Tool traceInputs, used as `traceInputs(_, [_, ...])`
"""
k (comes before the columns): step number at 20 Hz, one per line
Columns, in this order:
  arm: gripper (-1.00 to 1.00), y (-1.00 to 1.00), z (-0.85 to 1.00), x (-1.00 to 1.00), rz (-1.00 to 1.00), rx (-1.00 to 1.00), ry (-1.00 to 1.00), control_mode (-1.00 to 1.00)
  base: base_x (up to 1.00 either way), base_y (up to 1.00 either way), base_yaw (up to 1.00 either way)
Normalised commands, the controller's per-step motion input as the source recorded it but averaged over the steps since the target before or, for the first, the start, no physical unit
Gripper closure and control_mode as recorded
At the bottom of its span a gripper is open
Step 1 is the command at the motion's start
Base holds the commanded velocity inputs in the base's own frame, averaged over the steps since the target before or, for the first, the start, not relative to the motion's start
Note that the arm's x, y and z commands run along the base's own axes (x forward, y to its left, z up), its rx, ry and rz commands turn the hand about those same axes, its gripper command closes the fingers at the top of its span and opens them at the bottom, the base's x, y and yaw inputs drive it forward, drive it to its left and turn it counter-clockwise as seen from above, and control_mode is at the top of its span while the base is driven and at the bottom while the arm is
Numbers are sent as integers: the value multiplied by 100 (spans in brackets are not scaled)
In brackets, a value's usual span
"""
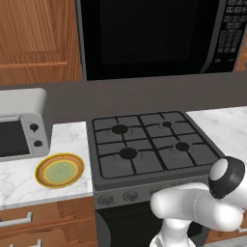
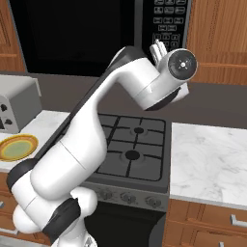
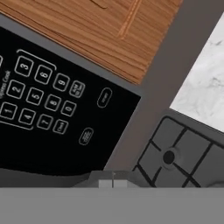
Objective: Pick the chicken drumstick from the counter and place it in the microwave. Then turn on the microwave.
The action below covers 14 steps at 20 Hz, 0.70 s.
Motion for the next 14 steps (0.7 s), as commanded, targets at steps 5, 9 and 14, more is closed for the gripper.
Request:
traceInputs(5, [100, -1, 0, 0, -7, 11, -5, -100, 0, 0, 0])
traceInputs(9, [100, 0, -5, 0, -6, 9, -6, -100, 0, 0, 0])
traceInputs(14, [100, 2, -13, 0, -6, 2, -5, -100, 0, 0, 0])
